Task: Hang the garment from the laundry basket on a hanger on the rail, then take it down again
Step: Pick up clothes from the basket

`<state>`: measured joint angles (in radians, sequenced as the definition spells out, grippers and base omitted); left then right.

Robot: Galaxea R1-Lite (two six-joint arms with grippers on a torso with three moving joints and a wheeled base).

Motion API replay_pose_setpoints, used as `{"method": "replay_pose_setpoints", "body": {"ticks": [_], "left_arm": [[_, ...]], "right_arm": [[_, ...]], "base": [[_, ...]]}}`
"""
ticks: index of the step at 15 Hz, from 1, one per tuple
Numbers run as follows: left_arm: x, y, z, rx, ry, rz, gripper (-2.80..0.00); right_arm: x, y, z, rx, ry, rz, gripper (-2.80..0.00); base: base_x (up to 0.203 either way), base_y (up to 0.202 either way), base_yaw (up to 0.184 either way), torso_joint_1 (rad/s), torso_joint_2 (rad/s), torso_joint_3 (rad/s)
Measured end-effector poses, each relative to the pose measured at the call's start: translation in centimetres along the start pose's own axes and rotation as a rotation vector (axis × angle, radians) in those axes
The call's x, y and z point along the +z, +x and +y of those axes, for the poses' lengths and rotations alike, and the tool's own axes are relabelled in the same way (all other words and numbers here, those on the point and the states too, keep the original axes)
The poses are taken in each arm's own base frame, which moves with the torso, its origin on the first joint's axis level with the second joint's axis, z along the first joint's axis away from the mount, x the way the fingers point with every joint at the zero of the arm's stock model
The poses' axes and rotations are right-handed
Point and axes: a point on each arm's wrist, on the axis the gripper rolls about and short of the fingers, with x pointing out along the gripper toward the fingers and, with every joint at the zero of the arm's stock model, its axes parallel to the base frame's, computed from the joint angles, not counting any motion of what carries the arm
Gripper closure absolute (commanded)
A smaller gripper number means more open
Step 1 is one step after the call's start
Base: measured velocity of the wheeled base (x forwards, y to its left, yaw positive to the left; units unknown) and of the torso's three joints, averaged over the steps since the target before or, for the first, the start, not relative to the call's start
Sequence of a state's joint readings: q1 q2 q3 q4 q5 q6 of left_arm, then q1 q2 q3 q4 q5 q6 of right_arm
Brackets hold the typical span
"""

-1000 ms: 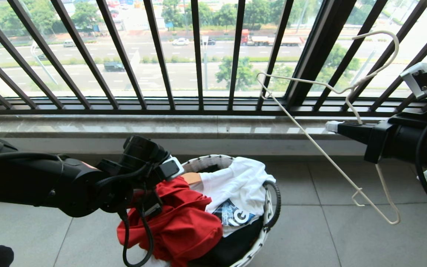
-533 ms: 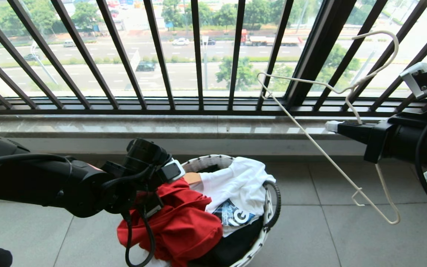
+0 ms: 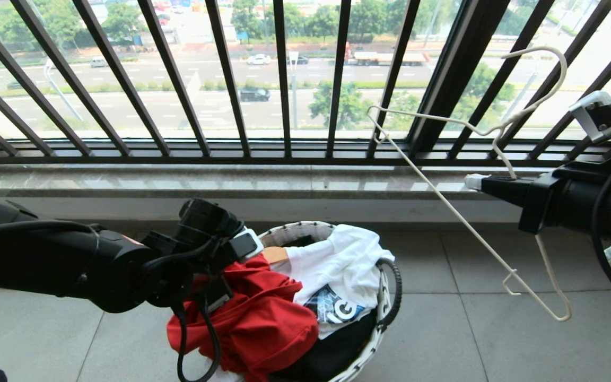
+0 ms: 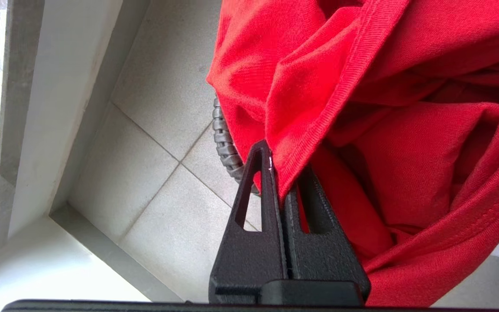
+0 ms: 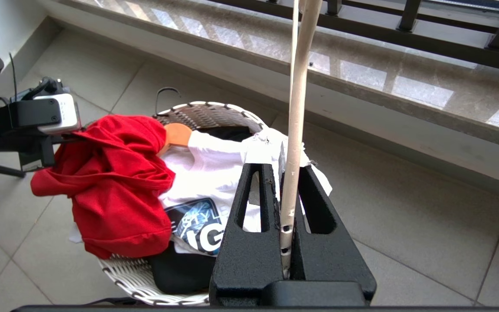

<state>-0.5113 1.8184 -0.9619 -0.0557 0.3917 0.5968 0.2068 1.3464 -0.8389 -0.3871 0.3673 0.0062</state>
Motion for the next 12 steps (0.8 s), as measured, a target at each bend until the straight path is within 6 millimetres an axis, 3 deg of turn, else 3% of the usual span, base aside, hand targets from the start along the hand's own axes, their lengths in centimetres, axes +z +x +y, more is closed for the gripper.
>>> {"method": "replay_pose_setpoints", "body": {"ticks": [5,12], "left_arm": [[0.2,-2.5,1.4,0.041,-0.053,-0.066,0.00],[-0.7,-6.9,2.4,-0.050,-0.465,-0.218,0.00]], "right_arm": [[-0.1,0.1,0.0,0.000,0.002,0.004,0.00],[-0.7,0.5,-0.2,0.002,0.010,0.028,0.00]], "base": [[0.000,0.000,0.000,0.000,0.00,0.000],[0.000,0.000,0.000,0.000,0.00,0.000]]}}
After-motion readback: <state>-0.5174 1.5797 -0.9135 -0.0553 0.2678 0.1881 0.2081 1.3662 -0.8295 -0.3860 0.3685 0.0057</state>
